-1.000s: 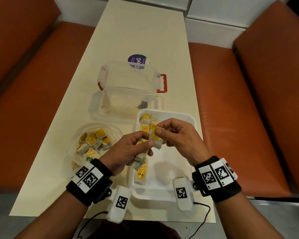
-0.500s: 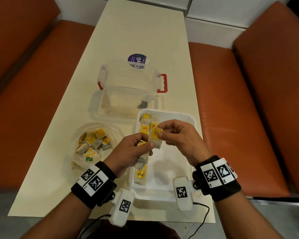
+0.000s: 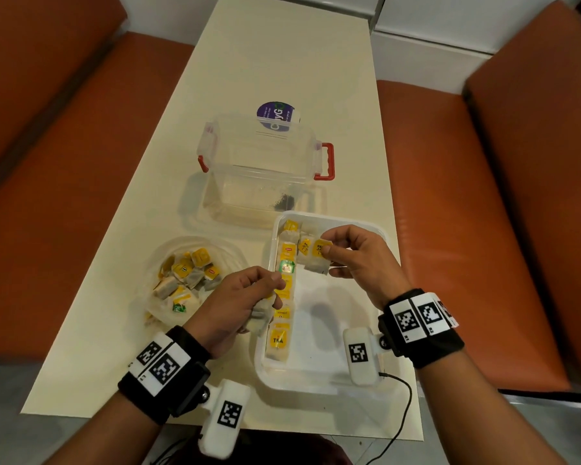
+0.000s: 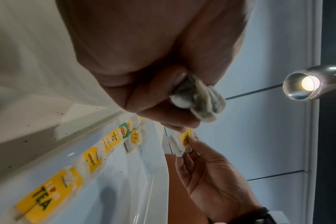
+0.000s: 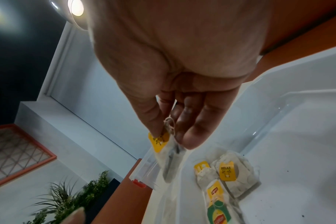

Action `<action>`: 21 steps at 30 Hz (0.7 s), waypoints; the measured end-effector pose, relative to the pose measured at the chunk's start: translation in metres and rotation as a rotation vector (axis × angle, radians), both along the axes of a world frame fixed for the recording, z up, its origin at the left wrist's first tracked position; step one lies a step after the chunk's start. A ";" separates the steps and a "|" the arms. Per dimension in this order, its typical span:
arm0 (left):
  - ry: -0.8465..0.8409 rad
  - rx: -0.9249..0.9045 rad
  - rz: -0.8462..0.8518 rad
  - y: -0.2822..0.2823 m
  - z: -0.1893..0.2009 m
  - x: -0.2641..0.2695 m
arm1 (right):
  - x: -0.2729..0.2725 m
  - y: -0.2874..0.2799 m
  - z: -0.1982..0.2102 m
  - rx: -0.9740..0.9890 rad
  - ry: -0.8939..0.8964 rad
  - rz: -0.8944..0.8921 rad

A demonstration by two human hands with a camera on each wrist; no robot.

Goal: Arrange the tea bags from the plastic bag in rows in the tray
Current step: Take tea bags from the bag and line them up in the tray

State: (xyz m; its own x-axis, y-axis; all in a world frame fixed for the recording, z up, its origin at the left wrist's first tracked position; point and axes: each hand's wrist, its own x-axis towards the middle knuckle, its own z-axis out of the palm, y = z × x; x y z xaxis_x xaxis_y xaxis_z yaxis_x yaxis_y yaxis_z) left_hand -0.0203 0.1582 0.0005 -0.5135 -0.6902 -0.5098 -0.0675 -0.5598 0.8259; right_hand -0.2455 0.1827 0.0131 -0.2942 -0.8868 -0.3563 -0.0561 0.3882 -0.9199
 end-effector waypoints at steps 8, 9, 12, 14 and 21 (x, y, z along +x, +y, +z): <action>0.017 0.300 0.162 0.001 -0.001 0.013 | -0.008 -0.025 -0.044 0.219 0.201 0.187; 0.018 0.335 0.163 0.001 0.000 0.014 | -0.010 -0.028 -0.049 0.230 0.222 0.199; 0.039 0.409 0.168 0.002 0.001 0.017 | -0.013 -0.035 -0.059 0.235 0.260 0.190; 0.063 0.451 0.168 0.002 0.000 0.019 | -0.013 -0.038 -0.063 0.241 0.290 0.186; 0.130 0.463 0.109 0.000 0.001 0.019 | -0.014 -0.043 -0.072 0.218 0.420 0.195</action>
State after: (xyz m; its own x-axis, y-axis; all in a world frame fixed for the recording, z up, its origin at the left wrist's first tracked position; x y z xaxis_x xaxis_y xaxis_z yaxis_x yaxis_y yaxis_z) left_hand -0.0015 0.1586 0.0017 -0.5310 -0.4596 -0.7119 0.0992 -0.8680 0.4865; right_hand -0.2596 0.1394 -0.0589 -0.2881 -0.8577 -0.4259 -0.4942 0.5141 -0.7010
